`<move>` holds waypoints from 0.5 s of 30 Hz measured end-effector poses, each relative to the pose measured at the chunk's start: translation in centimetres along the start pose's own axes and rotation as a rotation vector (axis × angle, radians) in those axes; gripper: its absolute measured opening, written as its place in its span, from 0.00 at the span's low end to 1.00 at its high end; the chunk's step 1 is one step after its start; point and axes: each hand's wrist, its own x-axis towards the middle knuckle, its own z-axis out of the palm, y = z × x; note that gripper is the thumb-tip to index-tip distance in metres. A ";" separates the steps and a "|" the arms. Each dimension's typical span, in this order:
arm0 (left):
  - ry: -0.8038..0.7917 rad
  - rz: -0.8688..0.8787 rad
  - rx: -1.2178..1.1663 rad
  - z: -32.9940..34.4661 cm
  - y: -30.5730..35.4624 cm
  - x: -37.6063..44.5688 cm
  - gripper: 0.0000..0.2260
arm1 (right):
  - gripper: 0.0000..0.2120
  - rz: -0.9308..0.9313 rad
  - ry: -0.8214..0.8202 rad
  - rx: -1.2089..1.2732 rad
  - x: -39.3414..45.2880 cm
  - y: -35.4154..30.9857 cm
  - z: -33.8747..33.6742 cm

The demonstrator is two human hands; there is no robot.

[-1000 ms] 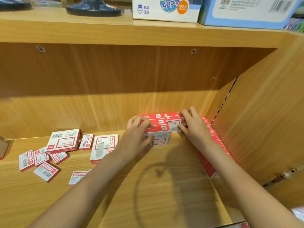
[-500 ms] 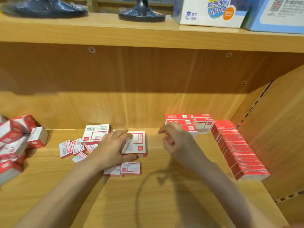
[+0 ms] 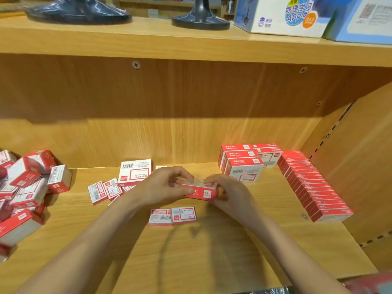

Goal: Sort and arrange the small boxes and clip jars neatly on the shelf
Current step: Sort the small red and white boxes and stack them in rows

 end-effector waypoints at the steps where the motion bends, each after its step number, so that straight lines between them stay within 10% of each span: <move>1: 0.000 -0.003 -0.009 0.2 0.3 0.1 0.11 | 0.15 0.007 0.040 0.021 -0.3 0.0 -0.5; 15: 0.082 -0.021 0.113 7.7 5.3 4.4 0.34 | 0.30 0.347 0.214 -0.036 -3.5 3.7 -7.2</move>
